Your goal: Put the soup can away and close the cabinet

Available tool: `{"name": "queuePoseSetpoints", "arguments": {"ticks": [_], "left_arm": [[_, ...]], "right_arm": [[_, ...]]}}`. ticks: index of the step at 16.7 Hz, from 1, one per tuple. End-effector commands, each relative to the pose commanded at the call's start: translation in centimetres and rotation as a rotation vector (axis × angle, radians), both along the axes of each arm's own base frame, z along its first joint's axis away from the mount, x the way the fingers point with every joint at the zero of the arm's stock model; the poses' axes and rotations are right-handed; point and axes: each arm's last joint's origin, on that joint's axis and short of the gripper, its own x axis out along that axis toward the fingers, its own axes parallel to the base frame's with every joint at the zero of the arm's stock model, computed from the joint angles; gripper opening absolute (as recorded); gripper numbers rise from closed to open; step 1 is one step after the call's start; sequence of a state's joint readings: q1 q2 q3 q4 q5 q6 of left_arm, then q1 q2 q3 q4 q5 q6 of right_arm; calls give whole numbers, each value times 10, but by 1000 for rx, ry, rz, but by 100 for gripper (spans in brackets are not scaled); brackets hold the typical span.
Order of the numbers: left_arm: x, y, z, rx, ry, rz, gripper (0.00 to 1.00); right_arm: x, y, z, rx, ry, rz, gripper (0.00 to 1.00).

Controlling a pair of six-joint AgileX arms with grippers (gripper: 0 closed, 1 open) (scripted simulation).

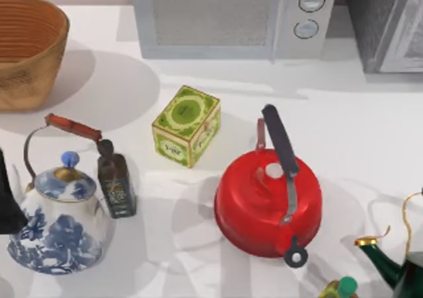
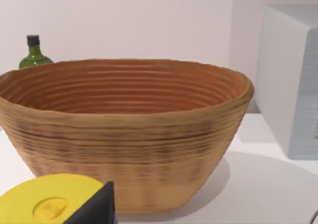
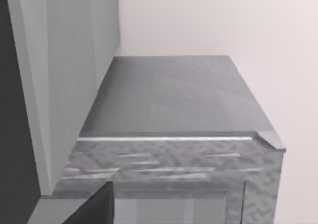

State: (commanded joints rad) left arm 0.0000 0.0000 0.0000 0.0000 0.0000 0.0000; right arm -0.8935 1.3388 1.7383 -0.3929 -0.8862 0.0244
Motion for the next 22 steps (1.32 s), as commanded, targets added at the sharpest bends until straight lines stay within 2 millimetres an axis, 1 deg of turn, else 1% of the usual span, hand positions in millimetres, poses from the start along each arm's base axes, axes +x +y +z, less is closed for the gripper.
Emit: {"name": "queuePoseSetpoints", "arguments": {"ticks": [2, 4, 7, 9, 11, 13, 16, 19, 22], "left_arm": [[0, 0, 0, 0, 0, 0, 100], [0, 0, 0, 0, 0, 0, 100], [0, 0, 0, 0, 0, 0, 100], [0, 0, 0, 0, 0, 0, 100], [0, 0, 0, 0, 0, 0, 100], [0, 0, 0, 0, 0, 0, 100], [0, 0, 0, 0, 0, 0, 100], [0, 0, 0, 0, 0, 0, 100], [0, 0, 0, 0, 0, 0, 100]], "right_arm": [[20, 21, 0, 6, 1, 6, 100], [39, 48, 0, 10, -1, 13, 100], [60, 99, 2, 16, -10, 20, 100], [68, 135, 4, 20, -17, 21, 100], [70, 170, 5, 23, -20, 19, 100], [68, 202, 4, 23, -17, 13, 100], [59, 242, 2, 14, -7, 3, 100], [50, 268, 1, 0, -2, -3, 100], [44, 278, 1, -8, -2, -5, 100]]}}
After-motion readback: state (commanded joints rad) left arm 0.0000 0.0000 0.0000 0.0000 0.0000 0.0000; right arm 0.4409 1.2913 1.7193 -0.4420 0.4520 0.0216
